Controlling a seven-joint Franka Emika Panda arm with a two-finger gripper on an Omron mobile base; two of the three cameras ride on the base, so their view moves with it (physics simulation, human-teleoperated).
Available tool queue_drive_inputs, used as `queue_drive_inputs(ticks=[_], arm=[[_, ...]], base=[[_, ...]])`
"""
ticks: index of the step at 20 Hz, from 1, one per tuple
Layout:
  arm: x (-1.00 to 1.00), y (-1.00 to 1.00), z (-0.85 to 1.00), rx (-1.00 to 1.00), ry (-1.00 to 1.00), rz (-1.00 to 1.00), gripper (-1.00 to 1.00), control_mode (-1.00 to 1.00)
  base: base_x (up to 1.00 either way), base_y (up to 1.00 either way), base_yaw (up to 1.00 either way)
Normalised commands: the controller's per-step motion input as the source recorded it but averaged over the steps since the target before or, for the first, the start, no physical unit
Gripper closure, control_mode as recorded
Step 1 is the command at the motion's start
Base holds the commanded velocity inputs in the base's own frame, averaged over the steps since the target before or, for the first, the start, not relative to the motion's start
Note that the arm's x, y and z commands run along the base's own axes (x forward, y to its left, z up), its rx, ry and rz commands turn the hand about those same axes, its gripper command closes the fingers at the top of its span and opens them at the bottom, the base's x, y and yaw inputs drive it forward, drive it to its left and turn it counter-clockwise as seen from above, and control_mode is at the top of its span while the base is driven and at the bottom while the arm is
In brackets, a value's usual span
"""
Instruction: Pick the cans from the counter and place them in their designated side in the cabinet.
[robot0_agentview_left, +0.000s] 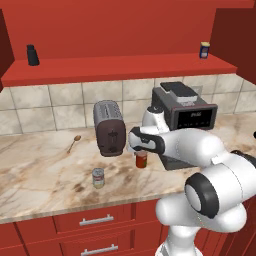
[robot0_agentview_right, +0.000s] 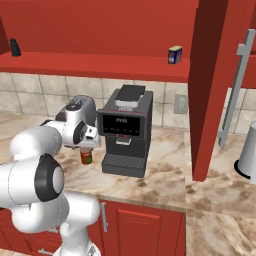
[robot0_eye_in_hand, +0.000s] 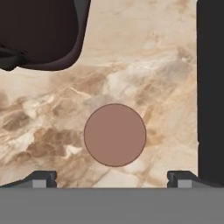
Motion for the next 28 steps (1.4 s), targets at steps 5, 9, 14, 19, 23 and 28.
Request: queue_drive_inputs(ticks=[5,9,14,19,23,28], arm=[[0.14,0.01,-0.14,0.0,0.03,0.0,-1.0,-1.0],[0.12,0.01,-0.16,0.0,0.03,0.0,-1.0,-1.0],[0.11,0.01,-0.16,0.0,0.03,0.0,-1.0,-1.0],[0.08,0.0,-0.15,0.0,0.03,0.0,-1.0,-1.0],[0.09,0.0,-0.15,0.0,0.02,0.0,-1.0,-1.0],[0.09,0.01,-0.16,0.0,0.03,0.0,-1.0,-1.0]], base=[[0.0,0.0,0.0],[0.0,0.0,0.0],[0.0,0.0,0.0],[0.0,0.0,0.0],[0.0,0.0,0.0],[0.0,0.0,0.0]])
